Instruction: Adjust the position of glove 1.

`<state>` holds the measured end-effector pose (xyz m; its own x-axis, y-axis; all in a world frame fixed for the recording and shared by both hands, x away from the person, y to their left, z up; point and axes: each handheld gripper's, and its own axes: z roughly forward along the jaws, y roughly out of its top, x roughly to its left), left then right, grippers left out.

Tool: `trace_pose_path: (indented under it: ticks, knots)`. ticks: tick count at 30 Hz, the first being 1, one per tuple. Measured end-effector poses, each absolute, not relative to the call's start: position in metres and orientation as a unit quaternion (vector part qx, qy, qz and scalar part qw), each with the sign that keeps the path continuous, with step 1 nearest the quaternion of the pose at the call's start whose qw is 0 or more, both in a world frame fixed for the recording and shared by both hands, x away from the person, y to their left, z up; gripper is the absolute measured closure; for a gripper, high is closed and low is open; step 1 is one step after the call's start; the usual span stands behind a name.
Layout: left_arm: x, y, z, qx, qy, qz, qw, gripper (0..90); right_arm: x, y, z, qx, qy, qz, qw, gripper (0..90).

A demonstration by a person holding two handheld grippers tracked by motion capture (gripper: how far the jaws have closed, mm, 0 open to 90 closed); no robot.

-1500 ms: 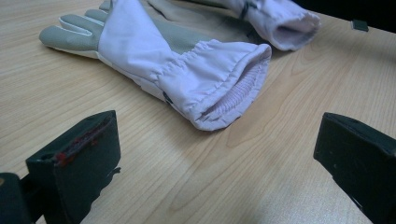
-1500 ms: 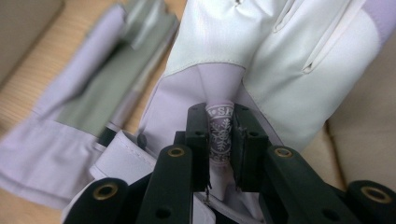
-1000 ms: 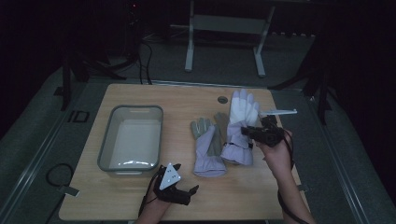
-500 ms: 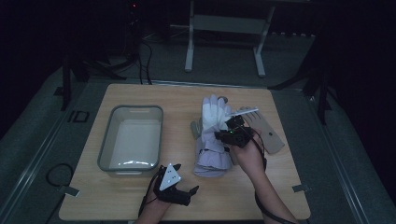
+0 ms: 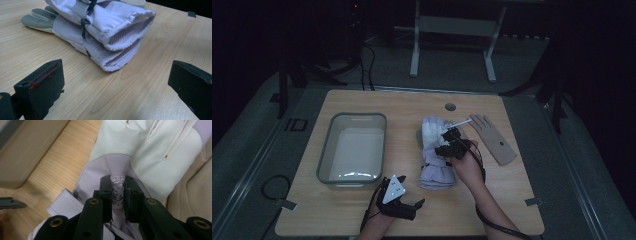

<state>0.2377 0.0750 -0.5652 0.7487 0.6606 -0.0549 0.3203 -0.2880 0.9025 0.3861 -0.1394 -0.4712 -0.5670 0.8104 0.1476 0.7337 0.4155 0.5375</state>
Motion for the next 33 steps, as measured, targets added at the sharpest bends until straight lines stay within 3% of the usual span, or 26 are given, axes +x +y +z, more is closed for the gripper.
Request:
trace_pose_path:
  ticks: [20, 21, 26, 30, 31, 32, 33]
  knots:
    - [0.238, 0.074, -0.565, 0.786, 0.313, 0.169, 0.507, 0.5, 0.396, -0.134, -0.502, 0.427, 0.859, 0.280, 0.037, 75.9]
    - [0.238, 0.074, -0.565, 0.786, 0.313, 0.168, 0.505, 0.5, 0.395, -0.132, -0.502, 0.418, 0.862, 0.286, 0.015, 75.4]
    - [0.238, 0.075, -0.565, 0.786, 0.314, 0.169, 0.505, 0.5, 0.391, -0.125, -0.501, 0.402, 0.871, 0.279, 0.036, 72.8]
    - [0.238, 0.075, -0.565, 0.785, 0.315, 0.169, 0.506, 0.5, 0.391, -0.128, -0.500, 0.392, 0.871, 0.292, 0.037, 64.8]
    - [0.238, 0.075, -0.565, 0.785, 0.315, 0.168, 0.506, 0.5, 0.390, -0.130, -0.497, 0.390, 0.870, 0.301, 0.037, 56.1]
    - [0.238, 0.075, -0.565, 0.785, 0.315, 0.168, 0.506, 0.5, 0.390, -0.130, -0.497, 0.390, 0.870, 0.301, 0.037, 56.1]
    - [0.239, 0.075, -0.565, 0.784, 0.317, 0.165, 0.507, 0.5, 0.389, -0.132, -0.494, 0.388, 0.867, 0.309, 0.042, 49.7]
